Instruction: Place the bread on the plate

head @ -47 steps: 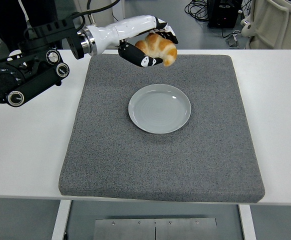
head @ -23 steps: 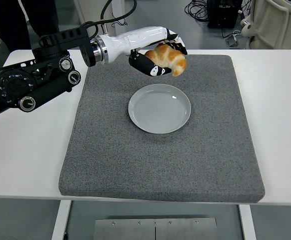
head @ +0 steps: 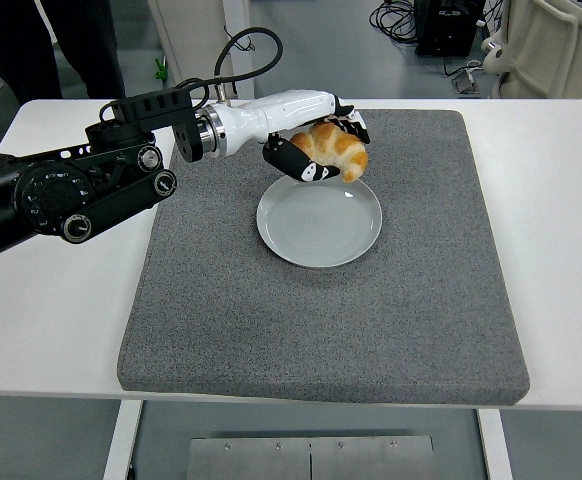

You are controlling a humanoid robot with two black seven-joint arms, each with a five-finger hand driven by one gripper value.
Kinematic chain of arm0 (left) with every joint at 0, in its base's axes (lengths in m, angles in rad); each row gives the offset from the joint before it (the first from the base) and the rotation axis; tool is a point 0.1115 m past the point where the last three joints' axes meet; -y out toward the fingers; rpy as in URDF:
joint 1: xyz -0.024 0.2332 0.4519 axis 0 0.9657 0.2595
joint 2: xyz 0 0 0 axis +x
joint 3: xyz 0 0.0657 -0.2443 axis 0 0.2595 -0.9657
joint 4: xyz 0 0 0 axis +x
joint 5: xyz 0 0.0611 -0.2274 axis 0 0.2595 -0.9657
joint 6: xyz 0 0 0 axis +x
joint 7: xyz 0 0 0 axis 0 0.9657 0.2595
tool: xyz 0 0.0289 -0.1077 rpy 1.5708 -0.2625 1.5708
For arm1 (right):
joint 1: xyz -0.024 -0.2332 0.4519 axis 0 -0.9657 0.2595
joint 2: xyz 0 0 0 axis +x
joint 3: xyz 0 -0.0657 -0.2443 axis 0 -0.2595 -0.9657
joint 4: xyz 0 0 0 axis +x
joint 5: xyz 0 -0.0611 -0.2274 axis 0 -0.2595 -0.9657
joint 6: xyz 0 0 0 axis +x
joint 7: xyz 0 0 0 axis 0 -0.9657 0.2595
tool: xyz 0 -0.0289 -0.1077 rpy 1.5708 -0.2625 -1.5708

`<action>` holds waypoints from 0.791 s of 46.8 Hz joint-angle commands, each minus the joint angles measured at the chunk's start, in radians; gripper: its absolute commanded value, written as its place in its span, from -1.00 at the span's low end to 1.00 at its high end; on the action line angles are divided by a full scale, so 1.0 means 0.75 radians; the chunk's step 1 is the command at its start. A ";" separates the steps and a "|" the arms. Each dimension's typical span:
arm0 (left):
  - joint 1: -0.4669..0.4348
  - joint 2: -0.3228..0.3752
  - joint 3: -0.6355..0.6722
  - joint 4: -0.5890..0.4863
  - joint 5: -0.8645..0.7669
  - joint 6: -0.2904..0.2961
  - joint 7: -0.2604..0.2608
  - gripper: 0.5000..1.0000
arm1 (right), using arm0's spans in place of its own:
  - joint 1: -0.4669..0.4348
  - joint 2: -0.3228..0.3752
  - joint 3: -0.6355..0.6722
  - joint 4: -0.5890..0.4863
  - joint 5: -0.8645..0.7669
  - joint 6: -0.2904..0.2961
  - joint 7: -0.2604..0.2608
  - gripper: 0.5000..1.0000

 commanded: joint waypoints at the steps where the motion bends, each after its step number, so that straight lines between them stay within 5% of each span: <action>1: 0.009 -0.001 0.019 0.003 0.023 0.028 0.000 -0.58 | 0.000 0.000 0.000 0.000 0.000 0.000 0.000 1.00; 37: 0.115 -0.076 0.118 0.126 0.079 0.161 -0.016 -0.58 | 0.000 0.000 0.000 0.000 0.000 0.000 0.000 1.00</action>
